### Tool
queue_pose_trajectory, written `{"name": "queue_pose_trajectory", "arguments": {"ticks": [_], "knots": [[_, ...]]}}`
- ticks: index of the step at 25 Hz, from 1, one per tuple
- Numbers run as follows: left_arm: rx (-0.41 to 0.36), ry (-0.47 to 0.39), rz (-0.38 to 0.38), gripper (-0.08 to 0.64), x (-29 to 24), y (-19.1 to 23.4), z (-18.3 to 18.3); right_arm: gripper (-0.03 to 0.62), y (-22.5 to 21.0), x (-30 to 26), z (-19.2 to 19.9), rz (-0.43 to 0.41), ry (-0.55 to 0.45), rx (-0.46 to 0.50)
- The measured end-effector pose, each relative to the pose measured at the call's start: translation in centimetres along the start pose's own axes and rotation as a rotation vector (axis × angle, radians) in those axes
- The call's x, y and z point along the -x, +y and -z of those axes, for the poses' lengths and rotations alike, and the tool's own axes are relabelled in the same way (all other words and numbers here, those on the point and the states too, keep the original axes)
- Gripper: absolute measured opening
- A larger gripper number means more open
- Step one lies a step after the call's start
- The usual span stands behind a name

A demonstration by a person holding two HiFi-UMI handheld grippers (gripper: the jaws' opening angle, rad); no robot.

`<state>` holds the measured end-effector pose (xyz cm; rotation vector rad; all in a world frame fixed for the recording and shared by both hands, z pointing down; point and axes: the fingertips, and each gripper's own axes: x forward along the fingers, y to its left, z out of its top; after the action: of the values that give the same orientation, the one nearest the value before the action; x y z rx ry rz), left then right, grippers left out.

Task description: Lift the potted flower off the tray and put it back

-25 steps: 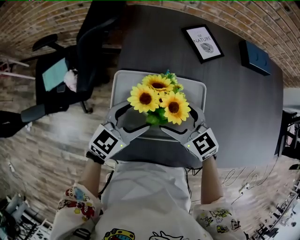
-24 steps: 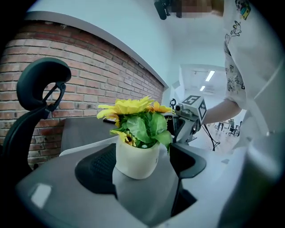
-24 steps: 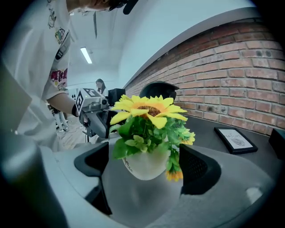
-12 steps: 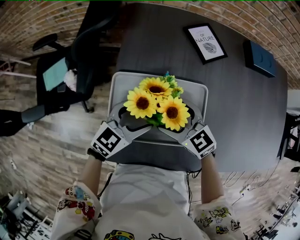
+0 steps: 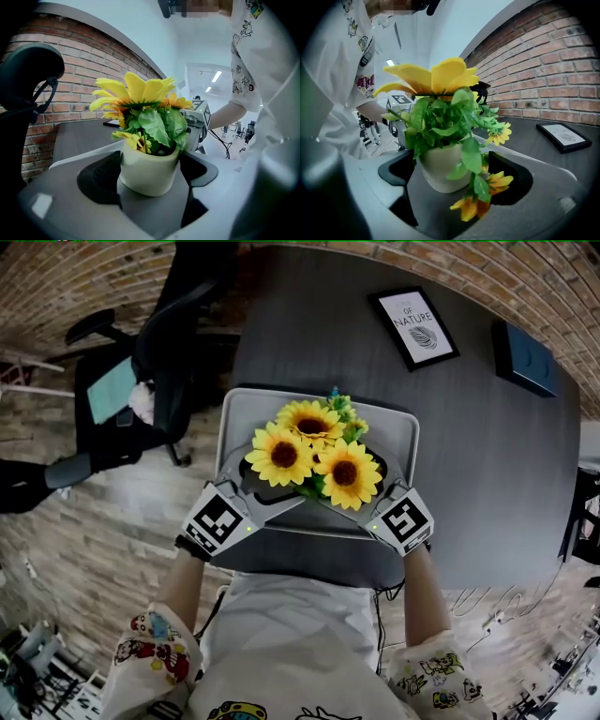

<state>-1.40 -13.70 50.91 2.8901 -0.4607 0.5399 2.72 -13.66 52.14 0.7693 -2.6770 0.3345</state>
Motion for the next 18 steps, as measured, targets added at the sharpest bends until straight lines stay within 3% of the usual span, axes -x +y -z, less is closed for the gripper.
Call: {"name": "queue_pose_trajectory", "arguments": {"ticks": [18], "knots": [[0.019, -0.027, 0.028, 0.423, -0.26, 0.22, 0.18, 0.471, 0.45, -0.57, -0.43, -0.004, -0.017, 0.072]]}}
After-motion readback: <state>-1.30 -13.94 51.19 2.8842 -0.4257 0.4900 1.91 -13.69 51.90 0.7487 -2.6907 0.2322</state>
